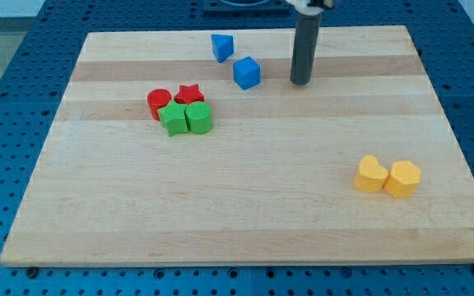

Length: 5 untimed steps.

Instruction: Move your hand to the top center

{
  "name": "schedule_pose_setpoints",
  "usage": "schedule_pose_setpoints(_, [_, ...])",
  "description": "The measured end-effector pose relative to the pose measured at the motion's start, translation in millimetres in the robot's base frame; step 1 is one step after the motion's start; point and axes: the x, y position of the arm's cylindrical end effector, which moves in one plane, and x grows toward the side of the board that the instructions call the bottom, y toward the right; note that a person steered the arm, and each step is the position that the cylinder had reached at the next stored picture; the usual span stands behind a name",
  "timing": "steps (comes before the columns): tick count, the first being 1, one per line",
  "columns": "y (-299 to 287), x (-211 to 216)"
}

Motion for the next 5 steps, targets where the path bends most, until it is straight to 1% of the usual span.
schedule_pose_setpoints(2, [-5.6, -71.9])
schedule_pose_setpoints(3, [-30.3, -101.9])
schedule_pose_setpoints(4, [-64.9, -111.2])
schedule_pose_setpoints(5, [-104.3, -111.2])
